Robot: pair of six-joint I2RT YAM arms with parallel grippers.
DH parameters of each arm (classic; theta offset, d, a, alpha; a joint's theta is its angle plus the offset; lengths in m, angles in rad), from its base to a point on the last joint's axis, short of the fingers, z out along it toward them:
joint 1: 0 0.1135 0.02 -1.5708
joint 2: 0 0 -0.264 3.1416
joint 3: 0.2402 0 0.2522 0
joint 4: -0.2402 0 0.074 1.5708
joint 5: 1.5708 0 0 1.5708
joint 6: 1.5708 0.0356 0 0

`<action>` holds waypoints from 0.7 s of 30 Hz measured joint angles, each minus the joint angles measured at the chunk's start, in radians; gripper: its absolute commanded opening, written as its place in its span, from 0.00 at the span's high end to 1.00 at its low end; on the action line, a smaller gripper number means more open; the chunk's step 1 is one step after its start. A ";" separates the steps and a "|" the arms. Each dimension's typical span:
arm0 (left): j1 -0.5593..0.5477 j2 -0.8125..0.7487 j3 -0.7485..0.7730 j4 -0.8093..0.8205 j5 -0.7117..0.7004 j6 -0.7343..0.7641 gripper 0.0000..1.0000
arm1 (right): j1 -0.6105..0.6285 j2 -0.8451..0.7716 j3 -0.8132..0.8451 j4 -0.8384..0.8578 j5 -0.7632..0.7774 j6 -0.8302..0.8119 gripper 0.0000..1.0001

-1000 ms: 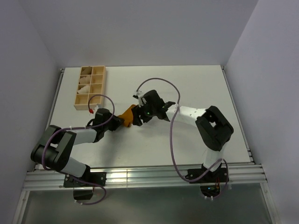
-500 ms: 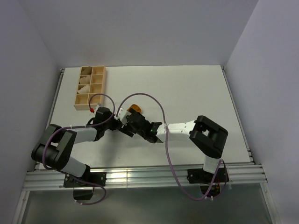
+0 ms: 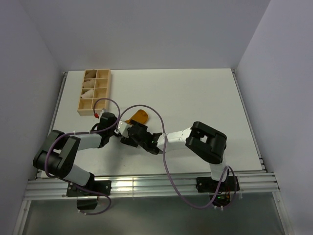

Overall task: Roll the socks
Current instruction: Roll the sock at the center of the board.

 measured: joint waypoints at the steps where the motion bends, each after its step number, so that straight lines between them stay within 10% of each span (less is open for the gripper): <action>1: 0.001 0.000 0.000 0.000 0.003 0.000 0.89 | 0.000 0.010 0.000 0.008 0.002 -0.002 0.21; 15: 0.004 0.004 0.003 -0.005 0.024 0.000 0.89 | 0.000 0.096 0.019 0.099 0.031 -0.018 0.34; 21: 0.005 0.004 0.003 -0.007 0.027 0.000 0.89 | 0.000 0.134 0.047 0.108 0.067 -0.024 0.55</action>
